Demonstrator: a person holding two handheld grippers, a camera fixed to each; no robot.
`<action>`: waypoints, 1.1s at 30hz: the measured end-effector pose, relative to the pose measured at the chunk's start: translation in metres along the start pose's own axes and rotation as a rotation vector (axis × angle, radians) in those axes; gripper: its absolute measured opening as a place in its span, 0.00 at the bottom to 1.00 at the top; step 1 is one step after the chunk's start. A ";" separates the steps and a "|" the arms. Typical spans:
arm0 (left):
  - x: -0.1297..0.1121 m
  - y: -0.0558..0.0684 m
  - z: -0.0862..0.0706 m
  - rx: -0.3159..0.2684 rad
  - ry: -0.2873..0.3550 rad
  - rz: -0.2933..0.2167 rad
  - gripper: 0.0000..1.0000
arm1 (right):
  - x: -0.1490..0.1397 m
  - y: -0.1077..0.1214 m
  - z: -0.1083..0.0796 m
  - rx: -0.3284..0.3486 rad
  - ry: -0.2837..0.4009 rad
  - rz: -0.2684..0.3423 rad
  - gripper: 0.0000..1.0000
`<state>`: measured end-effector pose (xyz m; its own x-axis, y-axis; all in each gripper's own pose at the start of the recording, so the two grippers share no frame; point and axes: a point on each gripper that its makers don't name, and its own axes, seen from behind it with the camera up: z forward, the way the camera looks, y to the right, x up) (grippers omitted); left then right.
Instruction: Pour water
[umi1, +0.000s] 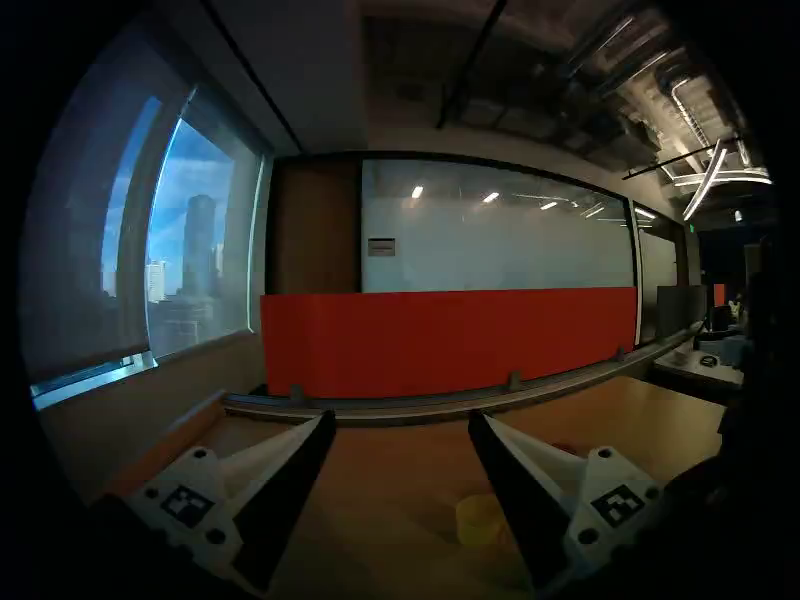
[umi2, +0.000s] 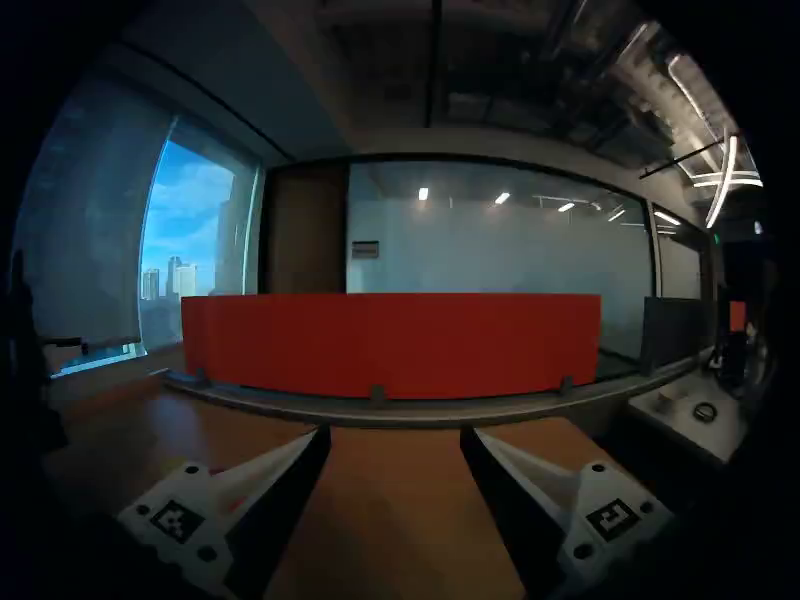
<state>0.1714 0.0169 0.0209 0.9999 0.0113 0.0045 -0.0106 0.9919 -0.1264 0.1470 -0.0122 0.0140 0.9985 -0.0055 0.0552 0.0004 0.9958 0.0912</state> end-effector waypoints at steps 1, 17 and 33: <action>-0.001 0.002 0.000 -0.011 -0.003 0.002 0.99 | -0.002 -0.002 0.000 0.011 -0.006 -0.002 1.00; 0.016 0.059 -0.009 -0.288 0.016 0.046 0.98 | 0.010 -0.084 -0.014 0.370 -0.003 -0.045 1.00; 0.006 0.092 -0.027 -0.463 -0.031 0.059 0.99 | 0.009 -0.145 -0.035 0.602 -0.045 -0.097 1.00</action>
<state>0.1762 0.1048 -0.0180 0.9970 0.0766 0.0128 -0.0565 0.8286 -0.5570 0.1577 -0.1536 -0.0333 0.9921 -0.1103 0.0594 0.0464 0.7641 0.6434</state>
